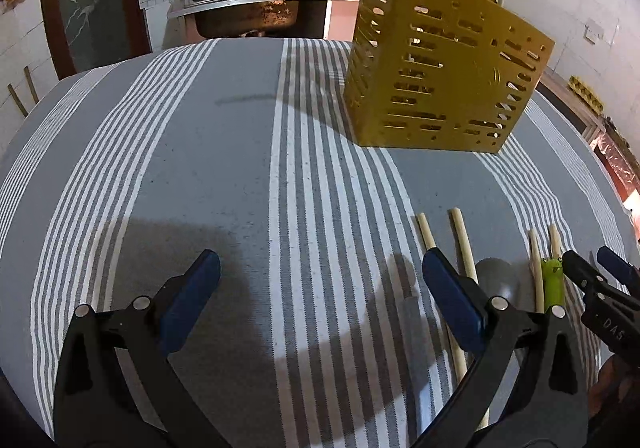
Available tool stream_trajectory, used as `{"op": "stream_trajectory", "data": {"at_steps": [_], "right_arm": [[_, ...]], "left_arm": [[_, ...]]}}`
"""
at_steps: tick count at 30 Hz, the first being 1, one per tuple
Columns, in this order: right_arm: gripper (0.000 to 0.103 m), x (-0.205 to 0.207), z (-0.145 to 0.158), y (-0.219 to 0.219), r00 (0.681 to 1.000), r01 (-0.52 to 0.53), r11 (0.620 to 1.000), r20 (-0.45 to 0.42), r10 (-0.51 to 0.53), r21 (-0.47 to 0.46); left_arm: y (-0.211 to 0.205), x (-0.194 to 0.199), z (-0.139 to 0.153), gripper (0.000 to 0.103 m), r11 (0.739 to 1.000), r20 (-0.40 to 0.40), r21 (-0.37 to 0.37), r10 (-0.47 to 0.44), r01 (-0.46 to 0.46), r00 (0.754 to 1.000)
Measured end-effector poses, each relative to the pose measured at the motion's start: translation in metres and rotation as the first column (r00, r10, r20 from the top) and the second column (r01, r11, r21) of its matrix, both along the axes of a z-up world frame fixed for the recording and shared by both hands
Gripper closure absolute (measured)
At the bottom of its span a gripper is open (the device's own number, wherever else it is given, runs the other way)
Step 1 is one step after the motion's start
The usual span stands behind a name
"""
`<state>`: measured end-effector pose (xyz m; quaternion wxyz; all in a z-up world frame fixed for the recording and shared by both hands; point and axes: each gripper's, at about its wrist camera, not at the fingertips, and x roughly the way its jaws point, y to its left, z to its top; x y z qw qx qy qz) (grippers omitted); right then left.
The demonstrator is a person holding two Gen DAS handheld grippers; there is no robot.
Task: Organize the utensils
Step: 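Move both open grippers back toward the remaining utensils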
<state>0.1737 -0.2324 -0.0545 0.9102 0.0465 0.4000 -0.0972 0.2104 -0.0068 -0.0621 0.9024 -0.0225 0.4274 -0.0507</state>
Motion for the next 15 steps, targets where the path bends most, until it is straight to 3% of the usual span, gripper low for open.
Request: {"op": "stream_trajectory", "data": {"at_steps": [7,15], "right_arm": [[0.021,-0.0025,0.0000,-0.0014,1.000,-0.012,0.998,-0.015,0.013,0.058],[0.022,-0.0006,-0.0022,0.0014,0.999,-0.019,0.998,-0.035,0.021,0.059]], "left_arm": [[-0.0014,0.0005,-0.0022,0.005,1.000,-0.008,0.013,-0.001,0.001,1.000],[-0.0052,-0.0044,-0.0017,0.006,0.999,-0.013,0.032,-0.013,0.014,1.000]]}}
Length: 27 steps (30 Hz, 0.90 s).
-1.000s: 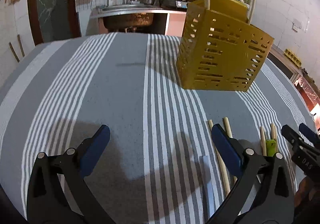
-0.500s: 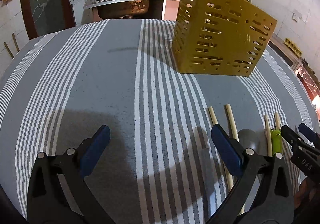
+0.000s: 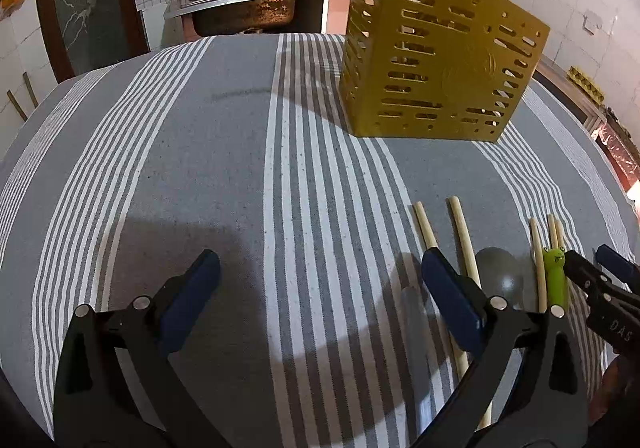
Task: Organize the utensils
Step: 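Move both open grippers back toward the remaining utensils, then grasp a chopstick with the right gripper while the left gripper grasps the blue spatula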
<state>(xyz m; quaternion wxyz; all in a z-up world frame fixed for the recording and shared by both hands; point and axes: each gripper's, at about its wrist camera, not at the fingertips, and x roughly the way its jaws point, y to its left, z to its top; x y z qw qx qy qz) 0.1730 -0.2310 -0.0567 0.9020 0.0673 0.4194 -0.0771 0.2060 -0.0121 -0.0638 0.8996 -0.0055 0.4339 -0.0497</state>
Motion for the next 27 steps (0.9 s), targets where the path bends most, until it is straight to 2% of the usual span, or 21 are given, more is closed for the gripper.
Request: {"op": "stream_trajectory", "data": {"at_steps": [7,14,18,22,24,27], "right_arm": [[0.039,-0.001,0.002,0.000,0.999,-0.028,0.999,-0.026,0.029,0.026],[0.054,0.000,0.002,0.018,0.997,-0.026,1.000,-0.068,0.025,-0.004],[0.076,0.003,0.004,0.021,0.997,-0.032,0.999,-0.072,0.031,-0.009],[0.089,0.008,0.004,0.020,0.997,-0.039,0.999,-0.065,0.038,-0.018],[0.090,0.007,0.003,0.016,0.998,-0.031,0.999,-0.051,0.031,0.008],[0.090,0.006,0.002,0.015,0.999,-0.036,0.999,-0.034,0.036,0.001]], "left_arm": [[-0.004,-0.005,0.000,0.008,1.000,-0.008,0.016,-0.001,0.002,1.000],[-0.009,-0.013,-0.002,0.008,0.999,-0.037,0.048,0.012,-0.010,0.999],[-0.012,-0.023,-0.001,0.011,0.999,-0.046,0.054,0.003,-0.001,0.999],[-0.013,-0.030,0.000,0.016,0.999,-0.049,0.045,-0.013,0.015,0.999],[-0.014,-0.030,0.001,0.019,0.999,-0.054,0.037,-0.016,0.018,0.998],[-0.018,-0.032,0.002,0.030,0.999,-0.057,0.038,-0.031,0.033,0.998]]}}
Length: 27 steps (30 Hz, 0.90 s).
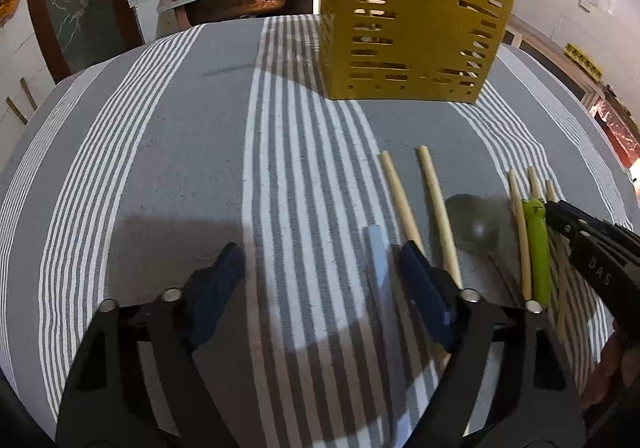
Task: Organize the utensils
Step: 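Grasp a chopstick with the right gripper while the left gripper grasps the blue spatula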
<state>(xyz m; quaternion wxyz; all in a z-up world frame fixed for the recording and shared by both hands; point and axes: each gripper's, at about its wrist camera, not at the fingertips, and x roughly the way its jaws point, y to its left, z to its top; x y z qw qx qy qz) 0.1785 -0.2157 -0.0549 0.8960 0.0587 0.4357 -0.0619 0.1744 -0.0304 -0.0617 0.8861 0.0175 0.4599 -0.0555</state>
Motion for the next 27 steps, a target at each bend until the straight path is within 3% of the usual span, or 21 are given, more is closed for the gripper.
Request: {"op": "stream_trajectory", "data": {"at_steps": [7,14,18,25,27], "right_arm": [[0.089,-0.003,-0.001,0.002,1.000,-0.005,1.000,0.019,0.005,-0.014],[0.090,-0.003,-0.002,0.006,1.000,0.003,0.999,0.021,-0.002,-0.037],[0.090,-0.004,-0.001,0.008,1.000,0.008,0.999,0.020,-0.007,-0.044],[0.090,-0.002,-0.001,0.013,1.000,0.009,0.997,0.024,-0.007,-0.070],[0.091,-0.003,-0.002,0.014,1.000,0.010,0.998,0.026,-0.008,-0.067]], "left_arm": [[-0.006,-0.003,0.002,0.056,1.000,0.003,0.002,-0.021,0.021,1.000],[-0.012,0.004,0.002,0.066,1.000,0.007,0.017,-0.016,0.015,1.000],[-0.016,0.004,0.003,0.081,0.999,0.006,0.019,-0.033,0.033,0.999],[-0.017,0.005,0.004,0.095,0.999,0.017,0.032,-0.033,0.032,0.999],[-0.015,0.005,0.004,0.095,0.999,0.015,0.019,-0.029,0.029,0.999]]}}
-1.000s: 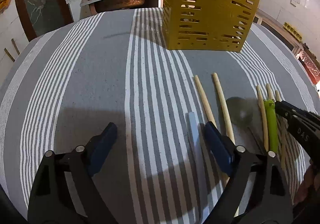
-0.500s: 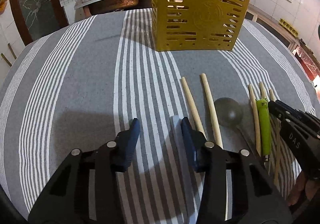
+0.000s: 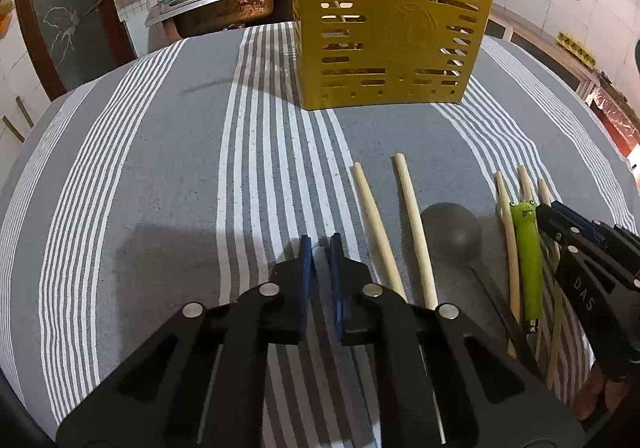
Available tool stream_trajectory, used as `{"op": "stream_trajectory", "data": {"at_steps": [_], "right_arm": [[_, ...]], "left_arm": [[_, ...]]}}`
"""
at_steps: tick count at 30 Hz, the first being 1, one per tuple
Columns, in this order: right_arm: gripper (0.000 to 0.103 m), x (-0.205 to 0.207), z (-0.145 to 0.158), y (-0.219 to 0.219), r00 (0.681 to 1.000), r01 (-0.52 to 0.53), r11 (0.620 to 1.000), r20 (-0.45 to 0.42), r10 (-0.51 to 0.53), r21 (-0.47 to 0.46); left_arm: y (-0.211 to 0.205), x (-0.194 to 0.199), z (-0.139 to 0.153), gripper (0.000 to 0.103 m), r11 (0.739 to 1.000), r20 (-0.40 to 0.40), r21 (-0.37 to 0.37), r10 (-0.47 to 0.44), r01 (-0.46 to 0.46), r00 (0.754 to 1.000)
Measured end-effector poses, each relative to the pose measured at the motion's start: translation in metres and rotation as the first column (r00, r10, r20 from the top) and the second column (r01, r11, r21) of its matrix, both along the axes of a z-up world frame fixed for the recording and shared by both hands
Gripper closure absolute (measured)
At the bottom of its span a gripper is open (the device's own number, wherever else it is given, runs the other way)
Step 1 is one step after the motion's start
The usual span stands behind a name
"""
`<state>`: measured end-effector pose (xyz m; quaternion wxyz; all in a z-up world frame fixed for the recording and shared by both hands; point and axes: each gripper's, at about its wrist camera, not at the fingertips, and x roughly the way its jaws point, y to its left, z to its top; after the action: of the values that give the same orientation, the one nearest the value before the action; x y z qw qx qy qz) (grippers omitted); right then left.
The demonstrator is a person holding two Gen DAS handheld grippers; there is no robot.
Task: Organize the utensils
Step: 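Grasp a chopstick with the right gripper while the left gripper grasps the blue spatula, then lift the chopstick and blue spatula and carry both over the yellow holder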
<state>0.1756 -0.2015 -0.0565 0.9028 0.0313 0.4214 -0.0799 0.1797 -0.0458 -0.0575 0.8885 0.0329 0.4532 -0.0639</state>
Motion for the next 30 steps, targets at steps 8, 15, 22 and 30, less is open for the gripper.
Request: {"op": "stream_trajectory", "data": {"at_steps": [8,15,22,30], "right_arm": [[0.092,-0.002,0.001,-0.003,1.000,-0.003,1.000,0.008,0.003,0.016],[0.096,-0.003,0.003,-0.007,1.000,-0.006,1.000,0.017,0.005,0.030],[0.097,-0.003,0.008,-0.014,0.999,-0.001,0.999,0.036,0.000,0.047],[0.097,-0.005,0.017,-0.015,0.997,-0.005,0.998,0.077,-0.001,0.065]], "left_arm": [[0.003,0.001,0.001,0.096,1.000,0.006,-0.017,0.005,-0.005,1.000],[0.007,0.001,0.002,0.096,0.999,0.007,-0.044,0.009,-0.009,1.000],[0.018,0.001,0.007,0.097,0.997,0.026,-0.074,0.032,-0.030,0.999],[0.035,0.002,0.017,0.097,0.991,0.061,-0.116,0.074,-0.067,0.995]]}}
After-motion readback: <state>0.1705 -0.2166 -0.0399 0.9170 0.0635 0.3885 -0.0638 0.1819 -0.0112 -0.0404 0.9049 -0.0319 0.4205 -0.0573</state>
